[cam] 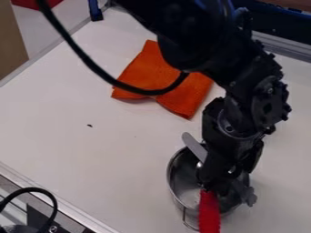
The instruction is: Move the gray knife on the left side of the table
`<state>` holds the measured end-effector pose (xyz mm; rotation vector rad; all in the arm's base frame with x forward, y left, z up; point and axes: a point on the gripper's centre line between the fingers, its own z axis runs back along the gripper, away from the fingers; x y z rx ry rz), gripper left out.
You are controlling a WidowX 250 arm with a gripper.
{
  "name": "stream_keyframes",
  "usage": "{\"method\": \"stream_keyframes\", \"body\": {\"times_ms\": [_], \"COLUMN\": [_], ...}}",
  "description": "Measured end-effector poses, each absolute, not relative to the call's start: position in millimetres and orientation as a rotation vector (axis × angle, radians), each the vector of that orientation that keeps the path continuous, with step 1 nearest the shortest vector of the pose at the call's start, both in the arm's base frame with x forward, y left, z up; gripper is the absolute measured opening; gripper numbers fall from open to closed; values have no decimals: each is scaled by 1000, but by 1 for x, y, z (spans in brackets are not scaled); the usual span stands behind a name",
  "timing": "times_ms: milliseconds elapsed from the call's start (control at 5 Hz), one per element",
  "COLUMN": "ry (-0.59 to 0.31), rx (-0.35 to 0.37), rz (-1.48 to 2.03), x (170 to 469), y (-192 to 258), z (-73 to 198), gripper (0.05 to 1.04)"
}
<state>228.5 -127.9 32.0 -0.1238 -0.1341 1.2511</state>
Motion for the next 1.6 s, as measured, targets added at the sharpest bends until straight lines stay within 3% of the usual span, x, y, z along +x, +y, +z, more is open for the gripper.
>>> {"method": "stream_keyframes", "body": {"times_ms": [200,400,800,1200,1400,1600], "ry": [-132,-134,-99,-114,-132,-72], "rx": [-132,-120,-99,-226,-228,15], "rz": [1300,1299,1276,1203,1113,871], "x": [233,234,236,249,246,249], "y": [-129,-124,-115,-89,-54,-9], "z": [31,31,33,76,84,80], "gripper": [403,194,150,150,150,150]}}
